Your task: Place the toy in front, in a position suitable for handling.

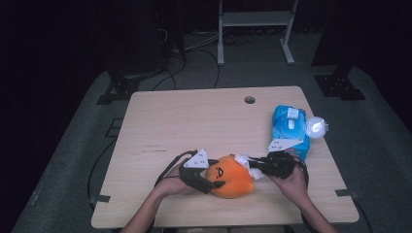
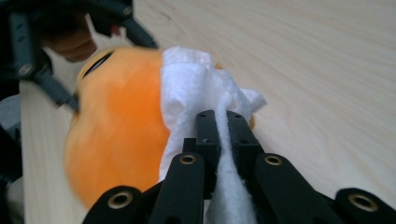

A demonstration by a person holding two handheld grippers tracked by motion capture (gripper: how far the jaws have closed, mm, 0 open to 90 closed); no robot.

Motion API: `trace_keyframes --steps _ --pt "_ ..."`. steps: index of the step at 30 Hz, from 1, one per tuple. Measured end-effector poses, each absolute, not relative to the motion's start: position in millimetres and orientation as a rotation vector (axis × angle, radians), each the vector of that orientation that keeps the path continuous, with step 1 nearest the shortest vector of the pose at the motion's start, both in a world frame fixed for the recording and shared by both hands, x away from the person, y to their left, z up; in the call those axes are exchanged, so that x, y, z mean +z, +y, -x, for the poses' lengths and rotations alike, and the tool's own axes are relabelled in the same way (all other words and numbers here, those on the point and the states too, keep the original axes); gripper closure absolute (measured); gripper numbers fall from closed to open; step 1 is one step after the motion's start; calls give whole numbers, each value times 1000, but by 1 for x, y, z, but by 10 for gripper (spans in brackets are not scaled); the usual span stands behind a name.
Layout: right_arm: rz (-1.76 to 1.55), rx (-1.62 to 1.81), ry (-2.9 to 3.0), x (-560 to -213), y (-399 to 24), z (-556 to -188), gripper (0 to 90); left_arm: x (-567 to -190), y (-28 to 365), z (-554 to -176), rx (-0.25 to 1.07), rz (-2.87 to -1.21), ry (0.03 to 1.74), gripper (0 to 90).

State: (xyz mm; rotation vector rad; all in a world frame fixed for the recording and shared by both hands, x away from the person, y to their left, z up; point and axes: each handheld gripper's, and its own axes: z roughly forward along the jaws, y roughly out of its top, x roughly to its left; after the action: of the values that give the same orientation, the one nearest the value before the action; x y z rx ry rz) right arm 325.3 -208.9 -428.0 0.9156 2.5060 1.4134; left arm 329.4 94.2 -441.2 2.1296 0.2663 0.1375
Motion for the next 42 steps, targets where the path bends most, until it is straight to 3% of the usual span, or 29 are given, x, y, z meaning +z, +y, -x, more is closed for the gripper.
trace_keyframes --steps 7,11,17,20,23,26,27,29,32,39,42 --pt "-788 1479 2566 -417 -202 -301 843 -445 96 -339 112 -2075 397 253" --pt "-716 1456 2574 -414 -182 -300 843 -443 87 -335 141 -2091 352 256" --pt "-792 1474 2519 -417 -193 -311 843 -444 94 -339 115 -2067 376 265" --pt "-813 1449 2505 -418 -199 -312 844 -443 95 -341 116 -2053 414 229" --pt "-853 1427 2499 -422 -209 -314 844 -436 100 -341 90 -2036 434 117" --pt "-865 1424 2501 -424 -211 -314 843 -432 103 -339 77 -2039 402 100" --pt "-877 1415 2497 -424 -212 -314 843 -432 105 -337 56 -2069 368 105" --pt "-884 1420 2491 -424 -213 -314 843 -435 106 -337 66 -2082 344 210" --pt "-858 1393 2481 -421 -209 -311 844 -437 104 -338 63 -2076 370 297" --pt "-703 1383 2489 -408 -179 -296 844 -429 87 -334 121 -2044 364 328" --pt "-683 1374 2493 -410 -175 -297 844 -430 87 -334 136 -2049 358 244"
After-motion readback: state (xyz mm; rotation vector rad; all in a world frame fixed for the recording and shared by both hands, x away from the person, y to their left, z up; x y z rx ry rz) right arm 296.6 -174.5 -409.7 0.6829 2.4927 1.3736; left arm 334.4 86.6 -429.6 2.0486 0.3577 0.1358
